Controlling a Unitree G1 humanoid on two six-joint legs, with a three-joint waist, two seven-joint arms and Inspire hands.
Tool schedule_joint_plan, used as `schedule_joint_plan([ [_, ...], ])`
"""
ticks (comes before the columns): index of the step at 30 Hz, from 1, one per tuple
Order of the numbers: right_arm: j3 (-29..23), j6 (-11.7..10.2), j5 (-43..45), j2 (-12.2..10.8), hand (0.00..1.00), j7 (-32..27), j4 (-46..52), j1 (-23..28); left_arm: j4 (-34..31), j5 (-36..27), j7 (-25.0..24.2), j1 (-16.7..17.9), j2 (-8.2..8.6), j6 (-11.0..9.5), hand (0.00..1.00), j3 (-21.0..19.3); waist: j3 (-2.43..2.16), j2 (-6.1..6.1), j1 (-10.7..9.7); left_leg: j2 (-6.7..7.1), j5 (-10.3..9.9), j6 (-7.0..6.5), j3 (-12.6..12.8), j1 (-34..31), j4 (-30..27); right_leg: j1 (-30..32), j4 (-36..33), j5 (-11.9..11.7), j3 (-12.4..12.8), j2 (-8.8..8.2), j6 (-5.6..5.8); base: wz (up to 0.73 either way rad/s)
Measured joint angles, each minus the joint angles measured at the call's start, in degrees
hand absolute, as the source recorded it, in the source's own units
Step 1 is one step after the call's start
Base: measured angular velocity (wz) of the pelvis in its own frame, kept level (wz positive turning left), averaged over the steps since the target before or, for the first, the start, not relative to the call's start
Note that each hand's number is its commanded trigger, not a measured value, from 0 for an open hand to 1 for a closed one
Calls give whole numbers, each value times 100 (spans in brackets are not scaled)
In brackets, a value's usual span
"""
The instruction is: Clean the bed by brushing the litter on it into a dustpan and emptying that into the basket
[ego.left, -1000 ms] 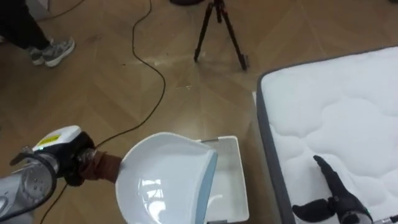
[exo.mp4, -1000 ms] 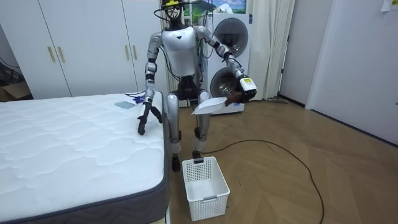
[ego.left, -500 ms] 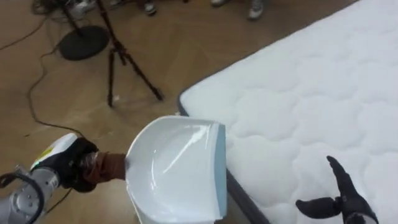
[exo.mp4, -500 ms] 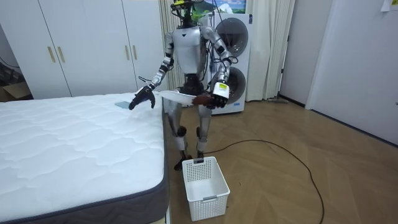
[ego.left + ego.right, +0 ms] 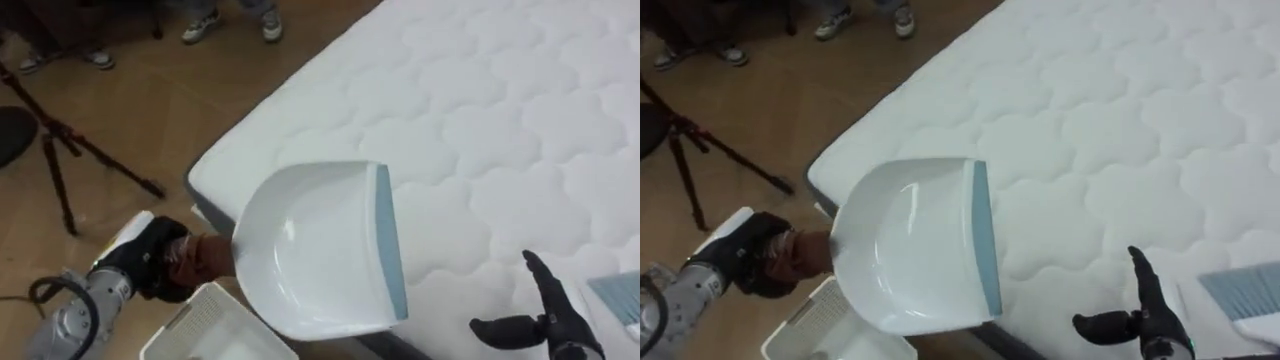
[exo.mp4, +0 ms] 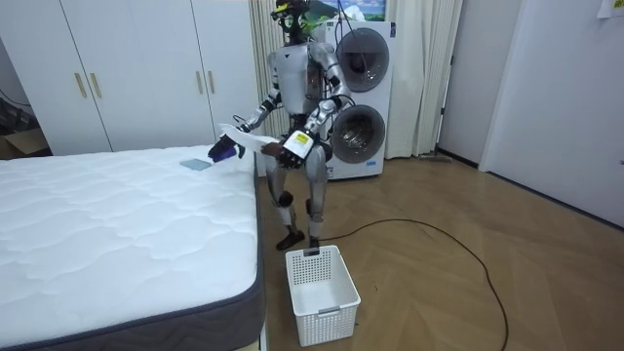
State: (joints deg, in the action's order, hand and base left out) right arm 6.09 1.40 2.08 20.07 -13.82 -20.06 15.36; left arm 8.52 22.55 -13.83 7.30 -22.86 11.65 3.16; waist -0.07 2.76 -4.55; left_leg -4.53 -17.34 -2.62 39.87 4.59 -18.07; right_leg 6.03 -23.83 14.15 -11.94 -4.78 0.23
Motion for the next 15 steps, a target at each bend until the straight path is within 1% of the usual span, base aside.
schedule_joint_plan([
  [1, -9, -9, 36, -2, 0, 72, 39, -14, 5, -68, 23, 148, 35, -9, 100, 30, 10, -19, 54, 14, 2, 21, -432, 68, -15, 15, 4, -15, 220, 110, -65, -138],
  [2, -10, -10, 71, -23, 0, 149, 42, -35, 57, -117, 61, 334, 119, -12, 100, 26, 3, -6, 201, 47, 1, 23, -1253, 103, -105, 28, 8, -48, 504, 268, -142, -160],
  [3, -7, -9, 112, -46, 0, 182, 51, -41, 57, -119, 76, 444, 167, -13, 100, 2, 3, -6, 266, 63, 1, 23, -1628, 104, -185, 31, 10, -67, 654, 338, -175, -183],
  [4, 3, -9, 305, -91, 0, 250, 93, -22, 58, -173, 85, 664, 265, -15, 100, -62, 4, -8, 339, 135, 1, 23, -2346, 88, -394, 30, 8, -104, 1016, 452, -239, -162],
  [5, 2, -3, 414, -132, 0, 289, 115, -6, 56, -197, 85, 857, 374, -20, 100, -114, 6, -8, 335, 205, 3, 31, -2838, -20, -671, -11, -2, -139, 1350, 596, -276, -147],
  [6, 2, -1, 455, -147, 0, 292, 140, 10, 55, -196, 85, 930, 430, -21, 100, -129, 28, -48, 333, 238, 4, 65, -3018, -99, -796, -9, -5, -152, 1539, 663, -278, -116],
  [7, -19, 0, 481, -150, 0, 292, 221, 59, 46, -196, 85, 1028, 558, -49, 100, -137, 13, -30, 329, 360, -53, 156, -3428, -192, -728, 15, -2, -189, 1842, 760, -281, -104],
  [8, -48, 12, 496, -171, 0, 302, 228, 60, 22, -199, 85, 1066, 670, -96, 100, -147, 7, -13, 330, 483, -29, 197, -3761, -374, -400, 93, -27, -213, 2038, 835, -279, -97],
  [9, -59, 20, 501, -184, 0, 312, 228, 58, -9, -202, 87, 1065, 703, -115, 100, -148, 7, -10, 329, 501, 23, 214, -3872, -491, -204, 139, -88, -214, 2092, 872, -277, -106],
  [10, -46, 67, 521, -241, 0, 385, 183, 89, -19, -202, 134, 1112, 732, -148, 100, -149, -62, -53, 388, 505, 100, 143, -3839, -503, -172, 239, -218, -184, 2232, 904, -274, -91],
  [11, -47, 68, 572, -277, 0, 431, 164, 128, -19, -206, 235, 1127, 761, -153, 100, -149, -84, -78, 398, 503, 81, 117, -3774, -378, -26, 247, -220, -185, 2170, 932, -271, -87],
  [12, -49, 68, 577, -281, 0, 448, 160, 154, -18, -212, 287, 1120, 767, -160, 100, -145, -71, -102, 391, 496, 82, 116, -3718, -323, 16, 239, -203, -187, 2090, 913, -276, -50],
  [13, -54, 69, 576, -282, 0, 465, 154, 194, -15, -251, 393, 1127, 772, -160, 100, -146, -46, -123, 331, 478, 80, 116, -3677, -245, 70, 181, -144, -203, 1936, 883, -288, -33],
  [15, -77, 73, 576, -282, 0, 441, 132, 270, -15, -453, 488, 1125, 777, -172, 100, -145, -38, -153, 311, 461, 76, 121, -3610, -145, 166, 124, -65, -222, 1945, 912, -307, -27],
])
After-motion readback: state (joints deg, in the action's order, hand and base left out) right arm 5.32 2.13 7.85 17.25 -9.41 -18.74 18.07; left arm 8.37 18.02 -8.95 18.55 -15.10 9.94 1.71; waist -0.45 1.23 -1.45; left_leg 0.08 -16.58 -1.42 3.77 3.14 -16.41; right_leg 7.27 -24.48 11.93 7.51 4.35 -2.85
